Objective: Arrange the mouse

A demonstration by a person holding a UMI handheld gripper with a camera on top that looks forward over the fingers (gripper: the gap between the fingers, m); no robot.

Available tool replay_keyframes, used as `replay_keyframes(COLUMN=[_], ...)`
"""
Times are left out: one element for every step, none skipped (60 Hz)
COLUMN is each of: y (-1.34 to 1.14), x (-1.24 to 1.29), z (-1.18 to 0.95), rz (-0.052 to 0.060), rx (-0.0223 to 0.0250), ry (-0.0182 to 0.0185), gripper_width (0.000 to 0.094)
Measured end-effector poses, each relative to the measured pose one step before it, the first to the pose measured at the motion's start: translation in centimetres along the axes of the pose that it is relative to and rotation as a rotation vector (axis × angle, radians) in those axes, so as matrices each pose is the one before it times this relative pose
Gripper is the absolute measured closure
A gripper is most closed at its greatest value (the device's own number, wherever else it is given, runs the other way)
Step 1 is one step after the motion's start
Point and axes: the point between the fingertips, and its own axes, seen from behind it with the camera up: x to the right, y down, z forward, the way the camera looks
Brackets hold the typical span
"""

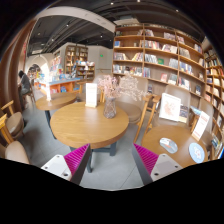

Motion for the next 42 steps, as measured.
replay_keyframes(y=[0.013,0.016,0.027,0.023,0.04,0.044,0.065,0.047,0.073,0.04,0.136,0.082,0.114,0.13,0.128,0.081,0.112,0.078,0.083,0.084,0.086,0.115,0.061,0.063,0.078,0.071,0.07,0.093,0.137,0.127,0.1,0.154,0.093,0.112,0.108,0.128,0.138,0.132,0.143,0.125,0.135,0.123], x=[0.098,0.146,0.191,0.192,0.252,0.244,0.201,0.377,0.423,0.346,0.4,0.365,0.348,0.441,0.472,0.506,0.576,0.525,0.522,0.552,0.552,0.456,0.51,0.554,0.543,0.558,0.597,0.583,0.594,0.599,0.551,0.549,0.514,0.523,0.496,0.519,0.551,0.546,0.569,0.581,0.598,0.652], z=[0.013,0.028,0.042,0.048,0.065,0.088,0.276,0.061,0.121,0.13,0.146,0.14,0.178,0.165,0.124,0.041,0.079,0.067,0.09,0.076,0.093,0.129,0.144,0.159,0.121,0.136,0.108,0.14,0.142,0.148,0.158,0.13,0.115,0.14,0.143,0.156,0.183,0.133,0.157,0.185,0.185,0.268], rz=[0.0015,0.0012,0.0005,-0.0009,-0.0025,-0.0031,-0.0027,-0.0024,-0.0017,-0.0007,-0.0004,0.0001,0.0006,0.0013,0.0018,0.002,0.0026,0.0035,0.004,0.0035,0.003,0.003,0.0034,0.0028,0.002,0.002,0.0026,0.0037,0.0044,0.0051,0.0054,0.0057,0.0066,0.0069,0.0071,0.0066,0.0056,0.0046,0.0041,0.0038,0.0039,0.0042], rx=[-0.00045,-0.00039,-0.00025,-0.00005,-0.00016,-0.00024,0.00057,0.00033,0.0003,-0.00017,-0.001,-0.00163,-0.00185,-0.00134,-0.00036,-0.00018,-0.00021,0.00011,-0.00024,-0.00085,-0.0013,-0.00117,-0.00084,-0.00063,-0.00075,-0.00103,-0.00121,-0.00171,-0.00206,-0.00273,-0.00283,-0.00291,-0.00307,-0.00303,-0.00311,-0.00326,-0.00263,-0.00271,-0.00232,-0.00183,-0.00151,-0.00111], ry=[0.00376,0.00486,0.00587,0.00589,0.00603,0.00563,0.0059,0.00567,0.00596,0.006,0.00577,0.00567,0.00533,0.00543,0.00635,0.00732,0.00891,0.00952,0.01006,0.01042,0.01041,0.01041,0.0102,0.00997,0.00959,0.01018,0.01067,0.01125,0.01125,0.01084,0.01001,0.00888,0.00905,0.00924,0.0095,0.00983,0.00987,0.00973,0.00942,0.00967,0.01006,0.01114], gripper_width=[0.0084,0.0085,0.0084,0.0084,0.0084,0.0085,0.0083,0.0085,0.0085,0.0082,0.0083,0.0085,0.0084,0.0085,0.0087,0.0085,0.0086,0.0086,0.0084,0.0086,0.0084,0.0086,0.0086,0.0081,0.0083,0.0082,0.0082,0.0081,0.008,0.0083,0.0083,0.0082,0.0081,0.0081,0.008,0.0082,0.0082,0.0082,0.008,0.0082,0.0082,0.0081])
